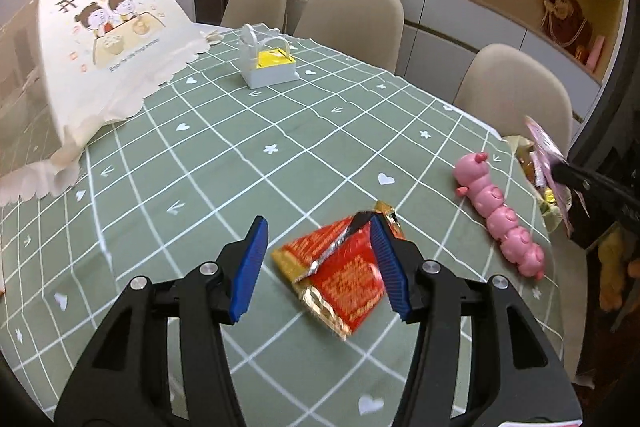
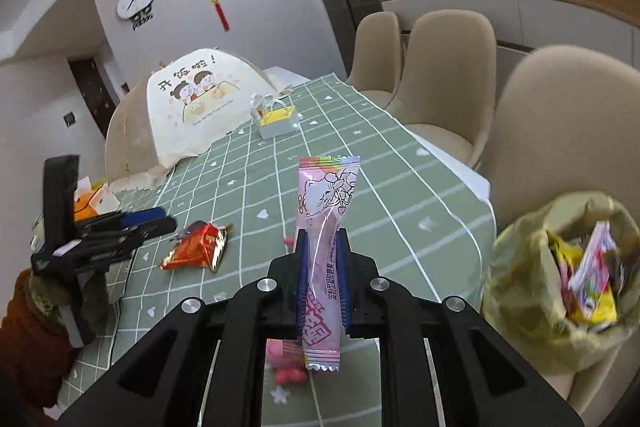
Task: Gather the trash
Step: 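Grasp the pink candy stick with the right tool while the left tool grasps the red wrapper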
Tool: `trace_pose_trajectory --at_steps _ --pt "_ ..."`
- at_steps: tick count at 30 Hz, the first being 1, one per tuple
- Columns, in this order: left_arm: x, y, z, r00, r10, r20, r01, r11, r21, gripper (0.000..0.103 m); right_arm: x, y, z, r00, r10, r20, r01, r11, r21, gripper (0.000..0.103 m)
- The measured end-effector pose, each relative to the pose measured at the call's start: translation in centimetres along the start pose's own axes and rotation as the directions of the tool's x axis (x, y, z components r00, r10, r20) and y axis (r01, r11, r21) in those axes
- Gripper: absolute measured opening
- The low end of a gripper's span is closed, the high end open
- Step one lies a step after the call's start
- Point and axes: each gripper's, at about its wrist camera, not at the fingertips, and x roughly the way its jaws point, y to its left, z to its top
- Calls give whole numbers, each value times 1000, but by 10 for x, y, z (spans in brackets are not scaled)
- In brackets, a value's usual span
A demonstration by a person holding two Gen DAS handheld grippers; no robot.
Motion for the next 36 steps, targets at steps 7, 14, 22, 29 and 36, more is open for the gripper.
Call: trace_pose_trajectory --at_steps 7,14,22,29,36 --pt "20 -6 -6 995 10 -98 -10 1000 9 51 -7 -7 -15 1000 1 3 -1 1000 9 14" --pt "-3 -29 -21 989 -20 -144 36 993 109 51 -8 -9 -13 999 32 9 -32 999 26 14" --pt "-6 -42 -6 996 -66 -64 80 966 244 51 -4 0 -18 999 41 -18 -40 999 6 14" --pt "15 -44 -7 991 -49 -128 87 946 312 52 -10 4 -16 999 32 -18 -33 999 -18 14" --pt "22 -57 -30 986 9 -165 55 923 382 53 -7 3 -19 998 47 -34 -47 999 -13 14"
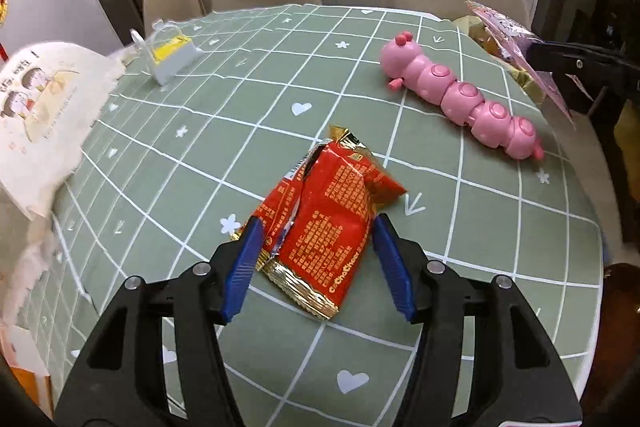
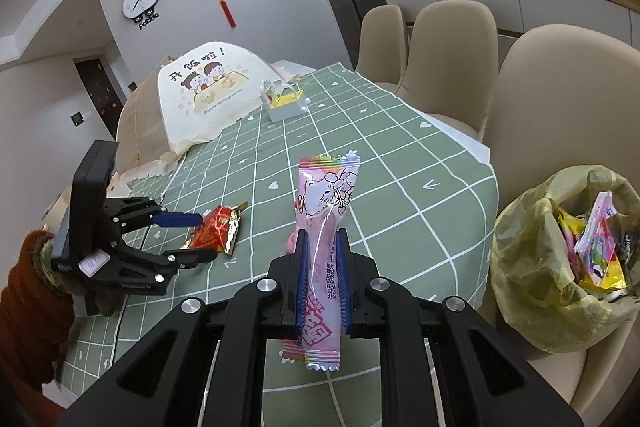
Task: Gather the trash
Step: 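Grasp the pink candy stick with the right tool while the left tool grasps the red wrapper, then carry the red wrapper and candy stick to the trash bag and release both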
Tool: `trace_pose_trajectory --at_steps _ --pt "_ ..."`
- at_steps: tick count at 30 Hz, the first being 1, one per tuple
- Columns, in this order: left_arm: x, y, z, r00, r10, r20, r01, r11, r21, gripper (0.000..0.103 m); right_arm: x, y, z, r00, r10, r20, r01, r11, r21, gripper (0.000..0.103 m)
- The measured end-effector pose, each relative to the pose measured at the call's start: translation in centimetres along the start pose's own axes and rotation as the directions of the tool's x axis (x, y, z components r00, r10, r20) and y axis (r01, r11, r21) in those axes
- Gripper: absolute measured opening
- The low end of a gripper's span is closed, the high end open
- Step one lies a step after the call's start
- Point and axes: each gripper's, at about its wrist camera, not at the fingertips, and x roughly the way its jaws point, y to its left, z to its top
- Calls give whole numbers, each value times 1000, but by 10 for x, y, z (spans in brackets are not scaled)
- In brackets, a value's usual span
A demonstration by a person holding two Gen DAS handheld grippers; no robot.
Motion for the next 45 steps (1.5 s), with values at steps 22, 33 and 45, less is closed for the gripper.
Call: trace_pose_trajectory --at_steps 22,33,45 --pt "-64 -21 27 978 111 176 -77 979 -188 15 -38 -9 -7 998 5 69 -5 1000 1 14" --pt "-83 -91 79 956 -7 292 50 989 -139 15 -99 -43 -18 977 -119 178 118 993 21 14" --pt "-28 -195 144 898 -312 311 366 921 -134 15 -187 -133 -24 878 -430 211 430 902 46 14"
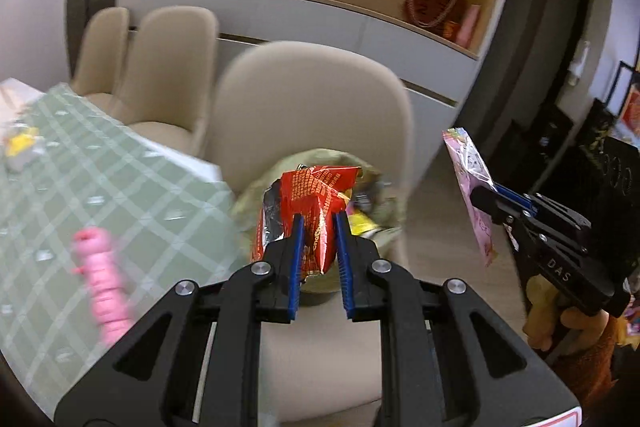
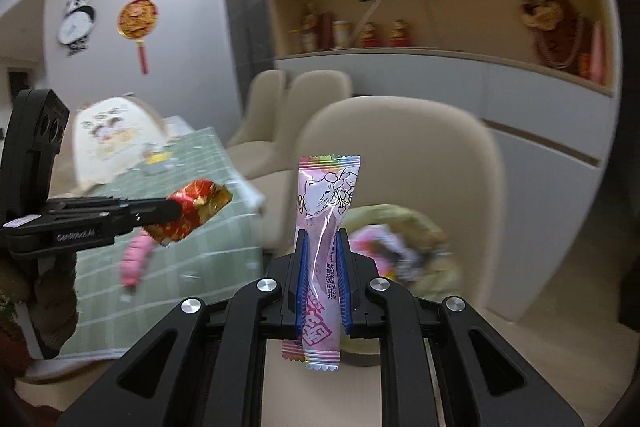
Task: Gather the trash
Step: 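Carry the red wrapper and candy stick to the trash bag and release both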
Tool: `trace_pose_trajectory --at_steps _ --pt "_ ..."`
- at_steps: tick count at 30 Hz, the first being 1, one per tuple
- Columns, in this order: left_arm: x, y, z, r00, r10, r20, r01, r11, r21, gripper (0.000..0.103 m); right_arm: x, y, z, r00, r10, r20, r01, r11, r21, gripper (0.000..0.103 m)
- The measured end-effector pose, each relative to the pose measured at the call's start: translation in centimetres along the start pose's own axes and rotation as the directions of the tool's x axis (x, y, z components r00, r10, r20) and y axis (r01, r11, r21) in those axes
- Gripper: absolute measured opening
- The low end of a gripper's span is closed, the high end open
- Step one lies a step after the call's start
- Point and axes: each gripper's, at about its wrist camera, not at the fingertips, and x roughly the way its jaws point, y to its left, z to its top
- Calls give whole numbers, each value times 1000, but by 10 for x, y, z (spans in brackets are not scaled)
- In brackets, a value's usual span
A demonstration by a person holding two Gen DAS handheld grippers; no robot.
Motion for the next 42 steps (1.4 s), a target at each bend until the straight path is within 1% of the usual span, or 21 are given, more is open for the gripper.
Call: trace_pose_trajectory --at_steps 2,4,6,11,12,14,16,18,20,22,25,26,28,29,31,34,36,39,42 --pt "19 -10 4 999 -46 -22 46 999 -3 15 1 -16 -1 1000 -27 -4 27 1000 11 14" --pt "45 -19 9 994 -88 -66 87 996 -20 15 7 -34 -2 999 -45 -15 46 998 32 14" --pt "76 -27 17 989 -98 -109 95 995 -33 15 15 -50 -5 998 -52 -26 54 997 57 14" --pt "152 -37 30 983 -43 -181 35 998 -43 15 45 -81 -16 998 -38 -57 44 992 115 14" --pt "173 -38 30 979 -29 -204 19 999 -51 15 50 -87 -18 997 -35 -63 43 991 125 14" --pt "199 -39 30 971 -12 -240 -1 999 -52 15 62 -101 -22 997 -27 -75 38 988 153 14" --pt "228 -32 20 955 36 -296 -55 997 -55 15 71 -112 -26 996 -23 -84 38 984 176 14" --pt "253 -24 12 934 72 -351 -102 992 -69 15 80 -122 -31 995 -18 -95 37 979 200 14" --pt "270 -20 8 919 94 -382 -131 989 -69 15 87 -128 -35 994 -15 -105 37 976 213 14" --pt "277 -17 6 915 105 -390 -140 988 -63 15 94 -135 -38 993 -19 -116 44 974 221 14" --pt "280 -19 10 916 111 -387 -145 988 -60 15 103 -140 -41 991 -20 -131 51 970 239 14" --pt "278 -20 11 917 114 -383 -147 987 -59 17 105 -141 -42 991 -18 -134 50 969 243 14" --pt "269 -23 14 923 125 -363 -147 989 -32 31 110 -139 -41 990 -9 -140 44 968 245 14" --pt "264 -25 15 928 132 -349 -148 989 -18 32 112 -138 -40 990 -6 -142 41 970 241 14" --pt "245 -29 19 938 155 -309 -157 987 16 38 118 -128 -37 989 1 -148 32 974 224 14" --pt "213 -26 24 952 152 -267 -157 988 1 46 128 -115 -31 987 19 -158 13 979 203 14" --pt "188 -23 26 960 151 -237 -154 988 3 49 137 -102 -26 986 40 -163 -9 982 187 14" --pt "145 -16 23 970 172 -171 -169 985 33 50 155 -86 -19 980 76 -181 -45 984 172 14" --pt "109 -1 16 973 194 -123 -190 981 38 53 176 -67 -16 965 141 -220 -105 980 169 14"
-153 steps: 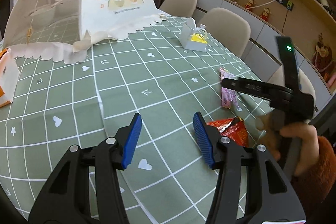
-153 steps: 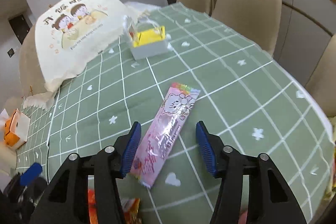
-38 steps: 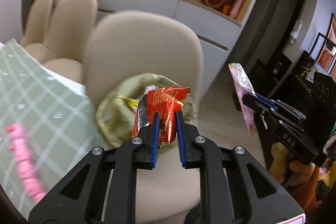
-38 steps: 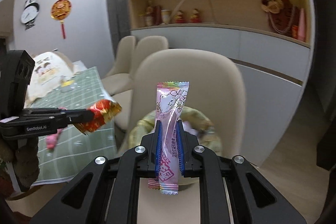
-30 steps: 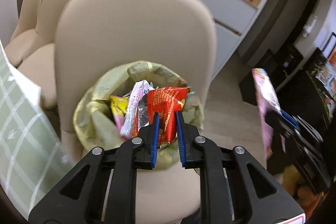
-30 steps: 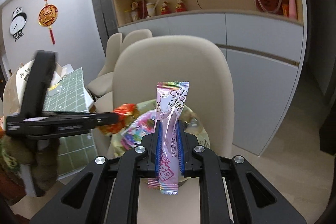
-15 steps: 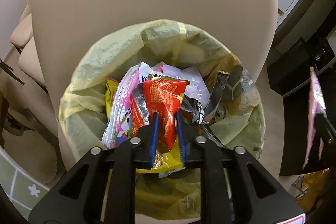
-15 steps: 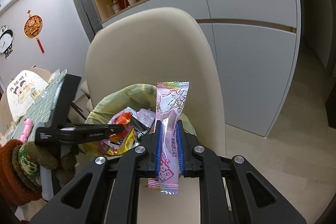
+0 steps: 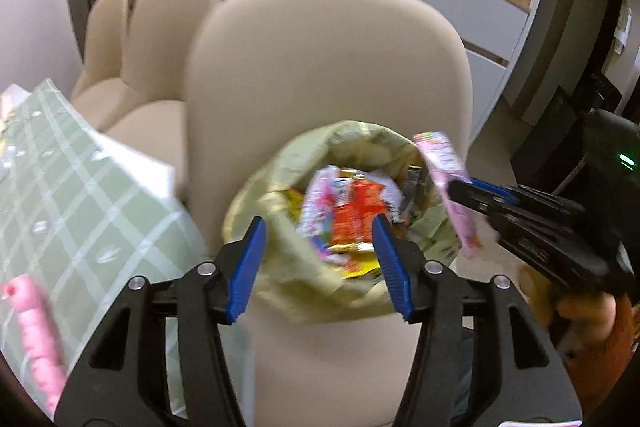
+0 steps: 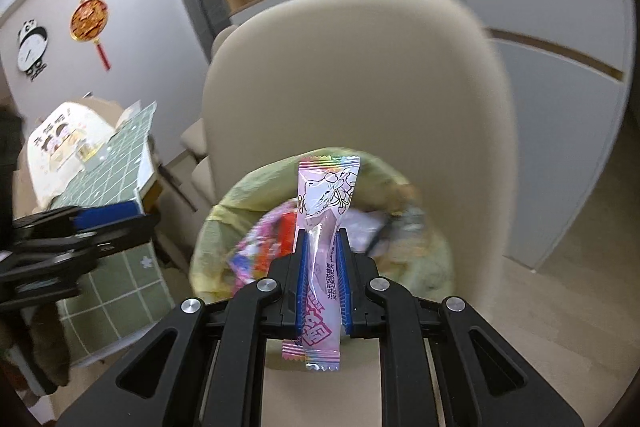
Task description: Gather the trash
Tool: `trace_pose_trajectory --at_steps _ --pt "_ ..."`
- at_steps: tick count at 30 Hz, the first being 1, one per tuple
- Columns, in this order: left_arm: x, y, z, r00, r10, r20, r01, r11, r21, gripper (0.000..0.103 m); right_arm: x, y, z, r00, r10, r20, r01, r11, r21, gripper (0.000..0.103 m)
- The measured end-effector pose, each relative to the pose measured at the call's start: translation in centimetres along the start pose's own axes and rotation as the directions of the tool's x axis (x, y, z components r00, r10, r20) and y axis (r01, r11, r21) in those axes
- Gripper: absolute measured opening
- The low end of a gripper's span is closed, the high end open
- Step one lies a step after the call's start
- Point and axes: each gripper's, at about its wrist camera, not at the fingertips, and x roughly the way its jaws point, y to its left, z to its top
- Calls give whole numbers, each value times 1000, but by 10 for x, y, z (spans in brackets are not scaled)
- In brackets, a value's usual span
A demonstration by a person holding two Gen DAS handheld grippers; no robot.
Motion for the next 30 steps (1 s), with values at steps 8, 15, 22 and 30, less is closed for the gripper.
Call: trace_pose_trajectory --at_steps 8,15,22,30 --pt "-31 40 -15 999 2 54 3 996 -91 53 80 38 0 983 -52 -174 32 993 -117 14" --pt "-27 52 -18 998 -45 48 51 990 -129 53 103 27 -7 962 -117 -249 96 991 -96 14" --pt "-30 56 -22 998 -30 55 38 987 -154 53 82 29 -10 976 -88 -198 74 994 -77 34" --pt "-69 48 -34 990 41 133 -23 991 -130 60 -2 46 -19 995 -96 -17 95 994 -52 43"
